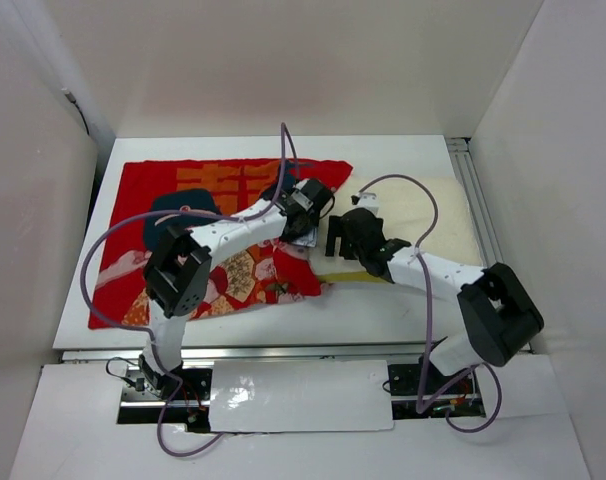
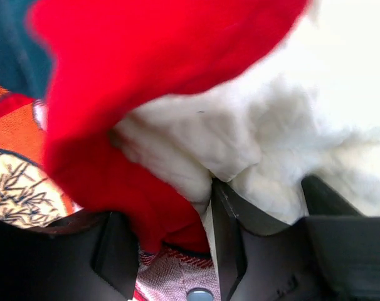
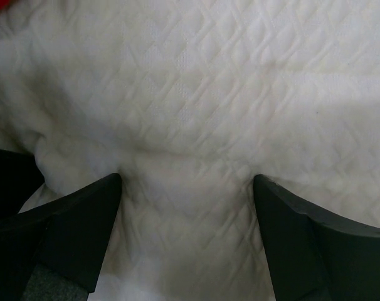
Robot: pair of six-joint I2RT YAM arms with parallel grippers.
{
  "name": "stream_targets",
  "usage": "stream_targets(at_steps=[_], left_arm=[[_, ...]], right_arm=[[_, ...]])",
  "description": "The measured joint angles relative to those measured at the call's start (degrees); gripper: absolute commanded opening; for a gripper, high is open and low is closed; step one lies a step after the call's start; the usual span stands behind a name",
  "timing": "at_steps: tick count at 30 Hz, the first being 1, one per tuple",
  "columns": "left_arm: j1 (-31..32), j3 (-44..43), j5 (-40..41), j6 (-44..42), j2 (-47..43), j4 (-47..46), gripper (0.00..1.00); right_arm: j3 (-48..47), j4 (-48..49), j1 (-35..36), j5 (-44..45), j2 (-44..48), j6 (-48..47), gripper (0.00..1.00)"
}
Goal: Put the pillow into the pillowcase
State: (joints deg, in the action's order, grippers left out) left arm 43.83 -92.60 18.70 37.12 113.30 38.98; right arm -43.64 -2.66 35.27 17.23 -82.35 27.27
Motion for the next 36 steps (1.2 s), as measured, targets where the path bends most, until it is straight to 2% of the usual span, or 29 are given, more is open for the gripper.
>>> stream_targets(at_steps=[2, 8, 13, 14, 16, 18, 21, 23, 26, 28, 29, 30, 32, 33, 36], left_arm=[[-1.86, -4.02, -0.42, -1.95, 2.27, 0.02, 0.58], [-4.44, -6.47, 1.07, -6.03, 1.88, -1.73, 1.0], [-2.56, 2.89, 1.66, -6.27, -7.26, -4.15, 1.0], [-1.6, 5.11, 2.03, -5.7, -9.55, -4.44, 0.92], [1.16, 8.7, 2.08, -4.98, -13.6, -4.35, 0.9], [3.23, 10.21, 1.95, -3.76, -15.23, -4.61, 0.81], [5.22, 10.51, 1.75, -2.38, -14.51, -4.74, 0.77], [5.11, 10.34, 1.77, -1.92, -12.92, -4.57, 0.75], [4.11, 8.28, 2.08, -0.66, -8.72, -3.48, 0.68], [3.52, 7.15, 2.21, -0.04, -6.73, -2.56, 0.59], [3.37, 6.71, 2.29, 0.63, -6.34, -2.03, 0.42], [3.23, 6.54, 2.36, 1.29, -6.25, -1.66, 0.31], [3.19, 5.88, 2.73, 2.27, -6.25, -1.07, 0.16], [3.23, 5.81, 2.93, 2.47, -6.36, -0.83, 0.12], [3.5, 6.34, 3.69, 3.72, -7.43, -0.24, 0.08]], right_arm=[[-3.02, 0.26, -0.81, 1.44, -2.8, 1.49, 0.93], [-7.8, -0.15, -1.18, 1.77, -5.18, 0.92, 0.98], [-7.69, -3.69, -1.16, 0.55, -1.01, -1.77, 0.99], [-7.48, -5.35, -1.16, -0.17, 0.76, -3.04, 0.98], [-6.93, -5.95, -1.16, -1.09, 4.48, -4.15, 0.98], [-5.25, -5.97, -1.11, -3.28, 7.82, -5.84, 0.98], [-2.38, -6.08, -0.68, -6.82, 11.26, -8.76, 0.98], [-1.18, -6.08, -0.24, -9.53, 11.93, -10.73, 0.98], [-0.7, -5.95, 0.63, -12.76, 11.63, -12.92, 0.98], [-0.7, -5.44, 1.2, -13.64, 11.13, -13.97, 0.98], [-0.7, -5.05, 1.36, -13.66, 10.75, -14.34, 0.98], [-0.7, -4.63, 1.51, -13.77, 10.25, -14.6, 0.98], [-1.22, -4.26, 1.53, -13.9, 8.41, -15.23, 0.98], [-1.84, -4.15, 1.6, -13.97, 7.21, -15.47, 0.98], [-3.89, -3.76, 1.75, -14.53, 3.78, -16.59, 0.98]])
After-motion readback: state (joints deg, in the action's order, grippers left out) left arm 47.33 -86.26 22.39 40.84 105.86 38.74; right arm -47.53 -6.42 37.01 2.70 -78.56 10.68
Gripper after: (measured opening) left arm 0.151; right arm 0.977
